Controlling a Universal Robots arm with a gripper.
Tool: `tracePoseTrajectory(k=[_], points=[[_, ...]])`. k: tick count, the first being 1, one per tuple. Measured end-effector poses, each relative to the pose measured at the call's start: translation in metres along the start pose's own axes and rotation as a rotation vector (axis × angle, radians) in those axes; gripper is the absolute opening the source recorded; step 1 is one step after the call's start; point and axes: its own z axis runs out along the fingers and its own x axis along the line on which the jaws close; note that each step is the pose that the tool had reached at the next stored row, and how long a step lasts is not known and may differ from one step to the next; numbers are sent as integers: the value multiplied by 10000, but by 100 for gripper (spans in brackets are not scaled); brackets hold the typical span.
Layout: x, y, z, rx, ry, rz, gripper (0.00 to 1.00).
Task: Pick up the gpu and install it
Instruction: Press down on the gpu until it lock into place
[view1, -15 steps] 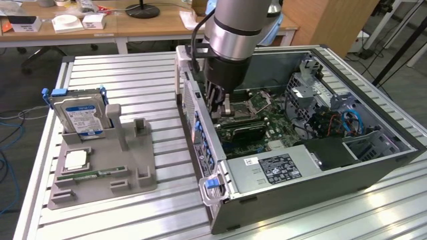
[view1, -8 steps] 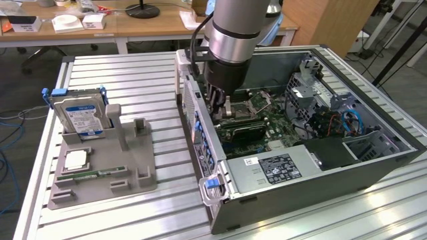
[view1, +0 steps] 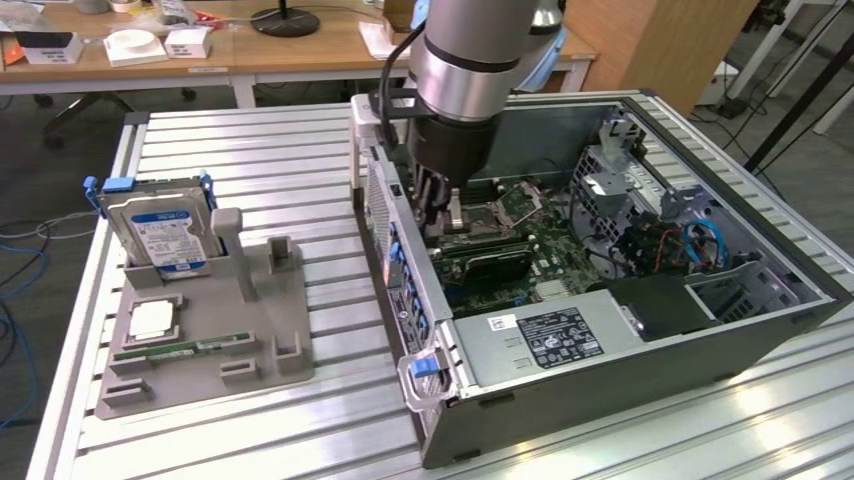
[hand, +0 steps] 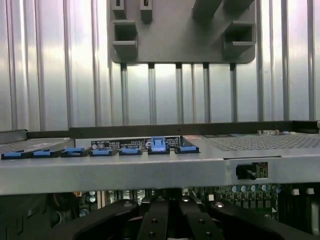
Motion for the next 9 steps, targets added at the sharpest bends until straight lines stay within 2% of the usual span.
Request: tracePoseTrajectory(k=[9], points=[[4, 44, 7, -26, 1, 1, 11]])
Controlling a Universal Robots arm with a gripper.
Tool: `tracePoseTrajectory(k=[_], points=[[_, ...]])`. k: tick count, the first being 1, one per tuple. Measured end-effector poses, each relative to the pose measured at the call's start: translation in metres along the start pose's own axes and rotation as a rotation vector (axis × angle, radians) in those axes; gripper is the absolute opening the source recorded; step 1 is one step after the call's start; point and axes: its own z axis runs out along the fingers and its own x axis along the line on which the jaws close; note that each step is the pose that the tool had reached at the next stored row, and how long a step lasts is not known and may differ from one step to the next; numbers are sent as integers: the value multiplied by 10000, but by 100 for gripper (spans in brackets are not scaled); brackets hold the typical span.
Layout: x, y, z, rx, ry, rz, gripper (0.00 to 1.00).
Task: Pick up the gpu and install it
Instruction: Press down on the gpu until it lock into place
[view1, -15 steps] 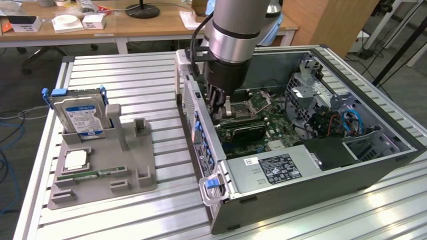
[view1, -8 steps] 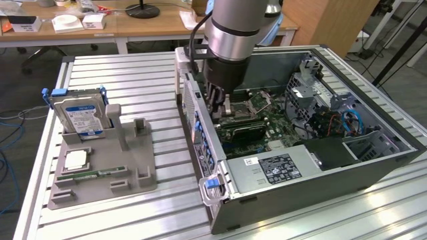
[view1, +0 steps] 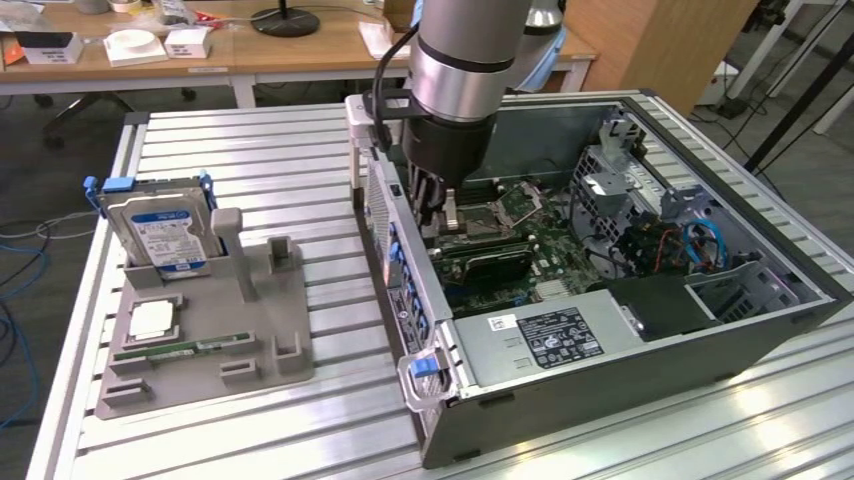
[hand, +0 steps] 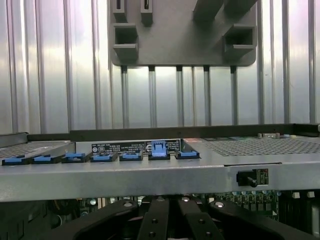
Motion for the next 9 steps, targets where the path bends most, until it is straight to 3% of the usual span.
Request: tracePoseTrajectory(k=[3, 7, 9], points=[[2, 1, 26, -5, 26, 2, 11], [-6, -6, 33, 44, 31, 6, 11], [-23, -15, 6, 24, 60, 11, 11]])
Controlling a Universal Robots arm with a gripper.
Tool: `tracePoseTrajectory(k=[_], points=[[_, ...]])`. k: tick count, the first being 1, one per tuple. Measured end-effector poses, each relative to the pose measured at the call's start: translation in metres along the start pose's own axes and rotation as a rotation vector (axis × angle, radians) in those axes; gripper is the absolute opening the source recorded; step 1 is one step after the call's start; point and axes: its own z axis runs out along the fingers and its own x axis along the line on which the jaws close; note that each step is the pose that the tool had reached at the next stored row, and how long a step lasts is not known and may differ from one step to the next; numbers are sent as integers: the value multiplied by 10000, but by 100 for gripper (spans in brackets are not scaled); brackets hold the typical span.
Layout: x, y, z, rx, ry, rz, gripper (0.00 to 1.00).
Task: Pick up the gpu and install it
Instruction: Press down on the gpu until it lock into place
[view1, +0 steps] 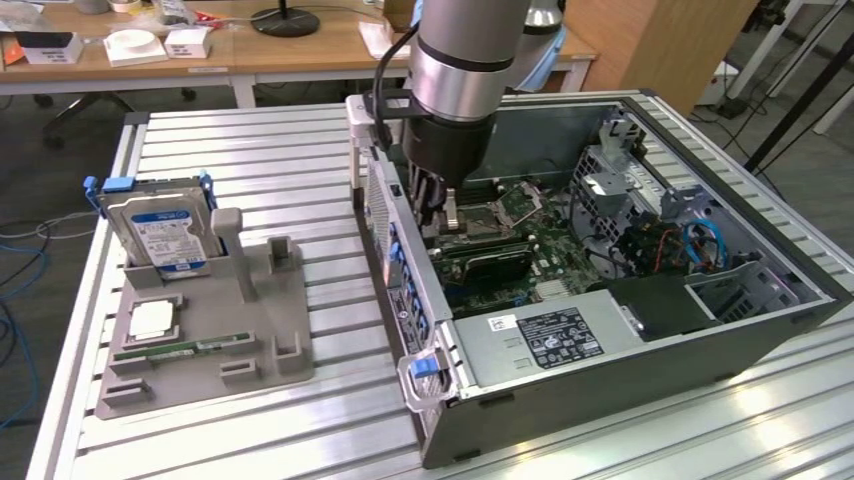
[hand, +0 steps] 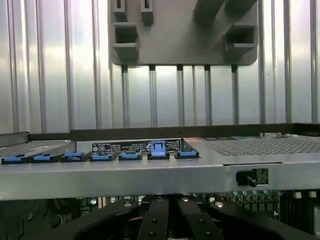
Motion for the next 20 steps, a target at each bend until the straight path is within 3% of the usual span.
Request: tracePoseTrajectory(k=[1, 3, 20], points=[[-31, -6, -71, -77, 115, 22, 11], [-27, -6, -92, -102, 163, 18, 11], [-26, -6, -90, -99, 159, 18, 11]])
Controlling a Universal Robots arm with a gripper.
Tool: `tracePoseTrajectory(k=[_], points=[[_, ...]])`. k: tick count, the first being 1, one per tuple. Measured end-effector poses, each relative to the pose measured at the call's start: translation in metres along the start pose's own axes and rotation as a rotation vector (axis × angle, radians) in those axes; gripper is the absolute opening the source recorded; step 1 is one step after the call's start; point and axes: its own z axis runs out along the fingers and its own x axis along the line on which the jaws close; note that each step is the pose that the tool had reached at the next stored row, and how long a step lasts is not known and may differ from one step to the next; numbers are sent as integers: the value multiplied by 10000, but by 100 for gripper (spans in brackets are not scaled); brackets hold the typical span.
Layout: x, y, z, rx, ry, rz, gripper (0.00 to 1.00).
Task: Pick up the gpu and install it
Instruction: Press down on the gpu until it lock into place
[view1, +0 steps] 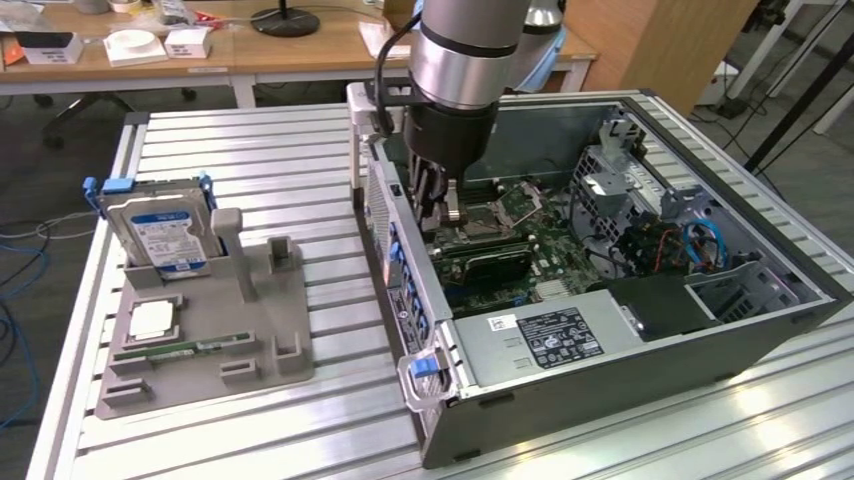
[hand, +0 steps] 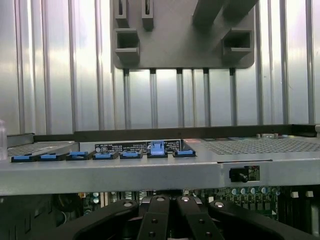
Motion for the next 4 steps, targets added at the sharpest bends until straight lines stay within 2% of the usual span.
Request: tracePoseTrajectory(k=[4], points=[[0, 0, 0, 0, 0, 0, 11]])
